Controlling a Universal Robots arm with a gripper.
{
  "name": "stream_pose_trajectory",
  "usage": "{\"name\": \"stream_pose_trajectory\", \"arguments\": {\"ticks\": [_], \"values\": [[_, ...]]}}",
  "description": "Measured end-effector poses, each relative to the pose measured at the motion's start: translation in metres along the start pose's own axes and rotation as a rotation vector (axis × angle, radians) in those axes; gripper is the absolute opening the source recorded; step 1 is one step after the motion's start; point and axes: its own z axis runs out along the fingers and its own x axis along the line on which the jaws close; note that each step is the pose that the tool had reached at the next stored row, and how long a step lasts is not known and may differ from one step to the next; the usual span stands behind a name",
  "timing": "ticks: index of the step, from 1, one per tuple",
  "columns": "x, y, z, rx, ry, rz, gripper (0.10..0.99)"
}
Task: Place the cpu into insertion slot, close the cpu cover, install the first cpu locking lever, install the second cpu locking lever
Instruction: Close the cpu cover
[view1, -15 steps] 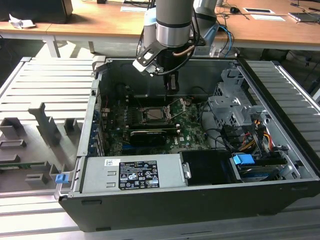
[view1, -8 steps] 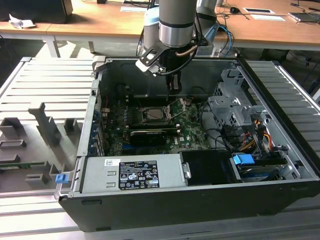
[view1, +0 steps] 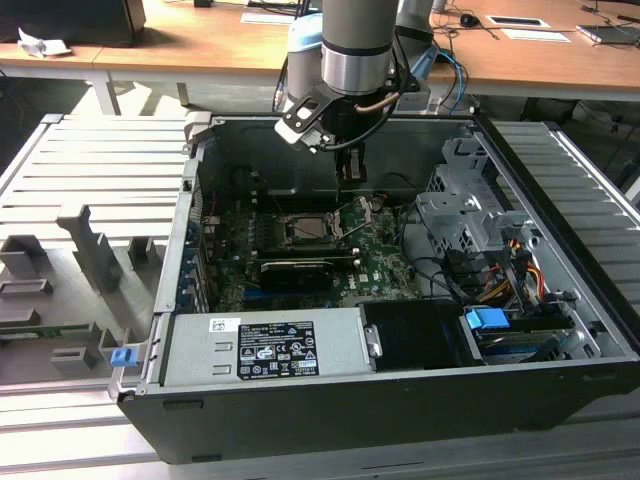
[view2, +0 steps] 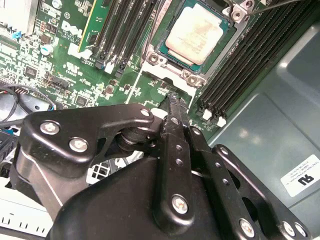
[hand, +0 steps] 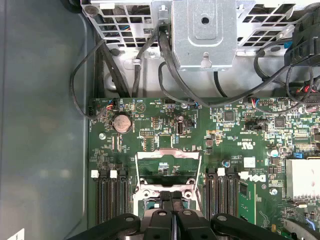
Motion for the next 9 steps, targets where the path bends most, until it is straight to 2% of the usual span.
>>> {"name": "stream_pose_trajectory", "arguments": {"ticks": [9], "values": [[0.0001,0.0082,0.0005,0.0,-0.0001,0.0,0.106]]}}
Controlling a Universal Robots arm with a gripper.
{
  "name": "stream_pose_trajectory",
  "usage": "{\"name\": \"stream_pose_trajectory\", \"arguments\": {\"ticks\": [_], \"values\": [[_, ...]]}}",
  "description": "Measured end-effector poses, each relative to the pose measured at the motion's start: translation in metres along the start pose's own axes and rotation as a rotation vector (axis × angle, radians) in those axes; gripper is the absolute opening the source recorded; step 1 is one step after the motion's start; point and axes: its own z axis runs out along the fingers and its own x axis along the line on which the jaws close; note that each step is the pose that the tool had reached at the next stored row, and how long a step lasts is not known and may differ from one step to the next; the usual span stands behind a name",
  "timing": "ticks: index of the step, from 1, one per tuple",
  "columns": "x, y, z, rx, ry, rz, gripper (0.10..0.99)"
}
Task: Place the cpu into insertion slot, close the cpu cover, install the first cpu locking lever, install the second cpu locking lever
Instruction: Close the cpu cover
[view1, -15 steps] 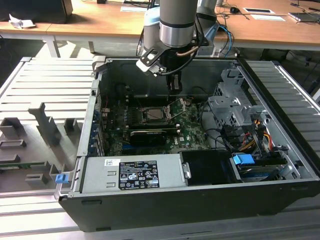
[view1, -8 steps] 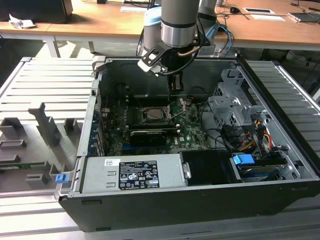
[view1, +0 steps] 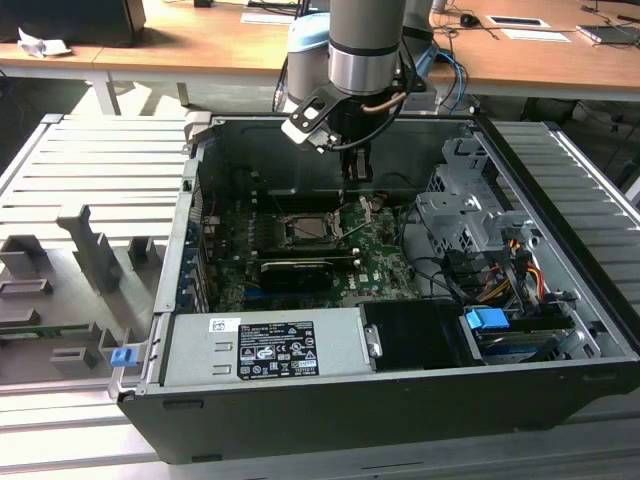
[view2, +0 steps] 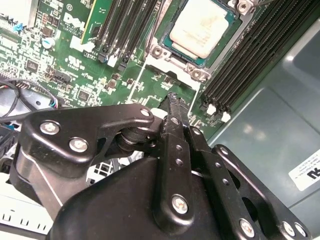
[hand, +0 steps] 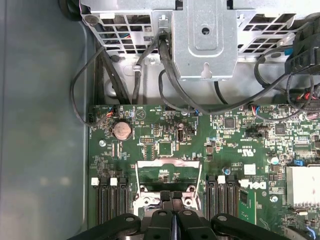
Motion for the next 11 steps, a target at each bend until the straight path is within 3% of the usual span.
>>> {"name": "stream_pose_trajectory", "arguments": {"ticks": [11], "values": [[0.0001,0.0082,0.0005,0.0,-0.0001,0.0,0.106]]}}
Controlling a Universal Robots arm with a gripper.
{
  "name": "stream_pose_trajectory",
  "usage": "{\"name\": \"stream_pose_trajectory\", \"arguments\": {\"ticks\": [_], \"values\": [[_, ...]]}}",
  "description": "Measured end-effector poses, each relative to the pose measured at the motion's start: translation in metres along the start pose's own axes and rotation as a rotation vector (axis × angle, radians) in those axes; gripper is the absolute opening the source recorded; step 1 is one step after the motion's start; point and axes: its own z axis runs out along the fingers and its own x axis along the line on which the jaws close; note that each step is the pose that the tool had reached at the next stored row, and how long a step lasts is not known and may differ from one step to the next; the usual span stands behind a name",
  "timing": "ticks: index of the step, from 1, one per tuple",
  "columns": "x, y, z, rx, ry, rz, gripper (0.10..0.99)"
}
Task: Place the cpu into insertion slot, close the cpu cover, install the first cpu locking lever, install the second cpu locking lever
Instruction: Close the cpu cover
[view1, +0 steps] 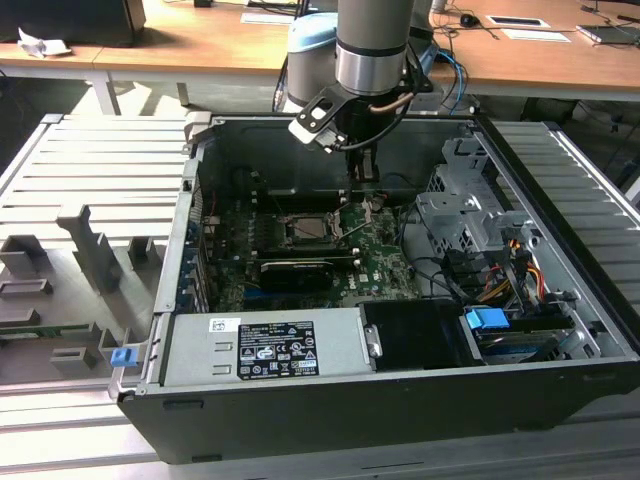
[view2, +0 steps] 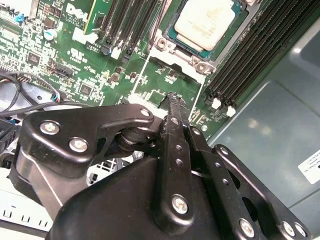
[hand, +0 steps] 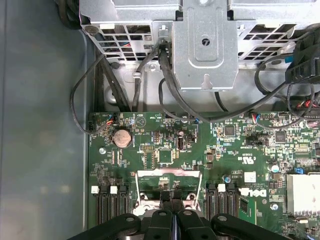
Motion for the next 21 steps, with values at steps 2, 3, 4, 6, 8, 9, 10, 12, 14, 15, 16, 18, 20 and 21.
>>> {"name": "stream_pose_trajectory", "arguments": {"ticks": [2,3,4,6,8,9,10,12,14,15,16,18,20,21], "values": [[0.0,0.0017,0.0001,0.0,-0.0001,0.0,0.106],[0.0,0.0021,0.0002,0.0,-0.0001,0.0,0.106],[0.0,0.0028,0.0002,0.0,-0.0002,0.0,0.106],[0.0,0.004,0.0003,0.0,-0.0003,0.0,0.106],[0.0,0.0053,0.0003,0.0,-0.0005,0.0,0.106],[0.0,0.0056,0.0004,0.0,-0.0005,0.0,0.106],[0.0001,0.0062,0.0004,0.0,-0.0007,0.0,0.106],[0.0001,0.0071,0.0004,0.0,-0.001,0.0,0.106],[0.0001,0.0081,0.0005,0.0,-0.0013,0.0,0.106],[0.0001,0.0089,0.0005,0.0,-0.0015,0.0,0.106],[0.0001,0.0094,0.0006,0.0,-0.0016,0.0,0.106],[0.0001,0.0114,0.0007,0.0,-0.0023,0.0,0.106],[0.0001,0.0129,0.0008,0.0,-0.0027,0.0,0.106],[0.0001,0.0134,0.0008,0.0,-0.0028,0.0,0.106]]}}
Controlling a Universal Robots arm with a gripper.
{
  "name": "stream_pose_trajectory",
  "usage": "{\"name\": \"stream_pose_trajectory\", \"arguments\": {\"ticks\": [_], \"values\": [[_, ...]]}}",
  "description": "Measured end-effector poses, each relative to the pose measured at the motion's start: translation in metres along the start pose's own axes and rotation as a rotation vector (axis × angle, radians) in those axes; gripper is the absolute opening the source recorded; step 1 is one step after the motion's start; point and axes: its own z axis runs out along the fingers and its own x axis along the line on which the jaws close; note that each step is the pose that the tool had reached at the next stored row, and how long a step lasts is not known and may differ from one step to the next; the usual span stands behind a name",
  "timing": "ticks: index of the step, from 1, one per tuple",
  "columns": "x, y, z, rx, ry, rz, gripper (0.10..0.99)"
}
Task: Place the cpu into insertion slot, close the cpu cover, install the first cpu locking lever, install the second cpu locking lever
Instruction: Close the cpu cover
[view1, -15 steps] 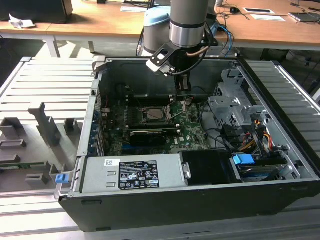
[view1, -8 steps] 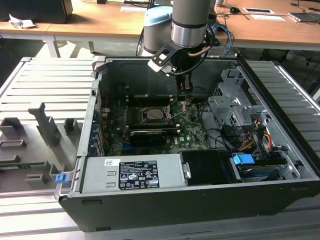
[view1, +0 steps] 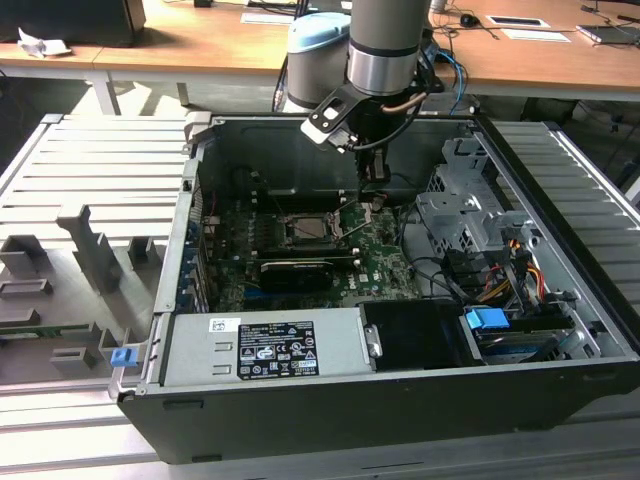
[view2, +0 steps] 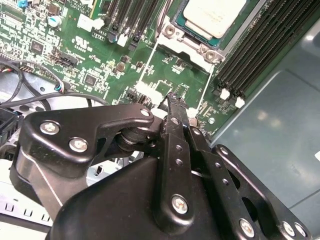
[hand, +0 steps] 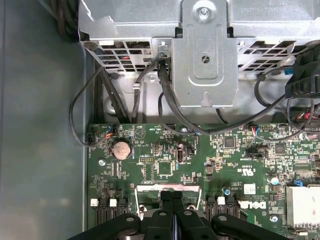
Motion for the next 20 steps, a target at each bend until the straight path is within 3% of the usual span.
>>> {"name": "stream_pose_trajectory", "arguments": {"ticks": [20], "values": [[0.0002,0.0161,0.001,0.0,-0.0021,-0.001,0.106]]}}
